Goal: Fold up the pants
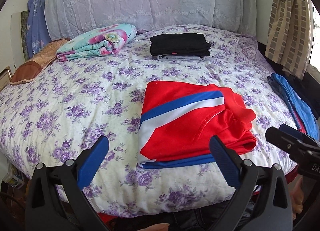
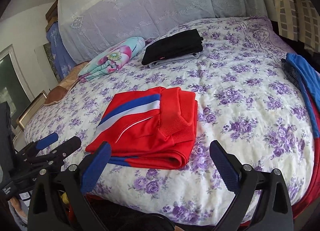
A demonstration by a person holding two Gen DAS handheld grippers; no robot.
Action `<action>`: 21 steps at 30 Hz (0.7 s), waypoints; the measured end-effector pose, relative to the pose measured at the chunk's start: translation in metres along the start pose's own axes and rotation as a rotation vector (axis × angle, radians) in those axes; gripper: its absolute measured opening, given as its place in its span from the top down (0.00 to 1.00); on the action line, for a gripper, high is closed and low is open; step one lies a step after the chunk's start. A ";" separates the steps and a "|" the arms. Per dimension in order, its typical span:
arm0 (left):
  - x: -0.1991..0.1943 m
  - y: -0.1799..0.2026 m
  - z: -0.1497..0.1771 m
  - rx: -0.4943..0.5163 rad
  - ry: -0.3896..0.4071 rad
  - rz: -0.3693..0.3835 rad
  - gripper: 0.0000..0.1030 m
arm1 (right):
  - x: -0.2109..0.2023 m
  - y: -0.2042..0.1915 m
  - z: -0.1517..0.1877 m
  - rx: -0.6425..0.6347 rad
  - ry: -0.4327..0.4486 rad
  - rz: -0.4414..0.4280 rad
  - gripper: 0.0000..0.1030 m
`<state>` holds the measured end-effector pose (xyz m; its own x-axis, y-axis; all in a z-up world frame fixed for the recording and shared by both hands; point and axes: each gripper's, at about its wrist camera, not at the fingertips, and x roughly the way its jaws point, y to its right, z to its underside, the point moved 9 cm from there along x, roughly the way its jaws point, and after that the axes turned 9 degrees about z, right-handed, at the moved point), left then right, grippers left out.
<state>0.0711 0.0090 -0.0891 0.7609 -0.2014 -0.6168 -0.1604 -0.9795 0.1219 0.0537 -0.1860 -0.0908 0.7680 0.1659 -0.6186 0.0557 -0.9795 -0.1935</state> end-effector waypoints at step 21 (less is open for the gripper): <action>0.012 -0.012 0.009 -0.013 -0.035 -0.063 0.05 | 0.000 -0.003 0.000 0.012 0.004 -0.037 0.04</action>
<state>0.0765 0.0183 -0.1051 0.7470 -0.1391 -0.6502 -0.1044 -0.9903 0.0919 0.0533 -0.1828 -0.0900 0.7680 0.2017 -0.6078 0.0767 -0.9712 -0.2254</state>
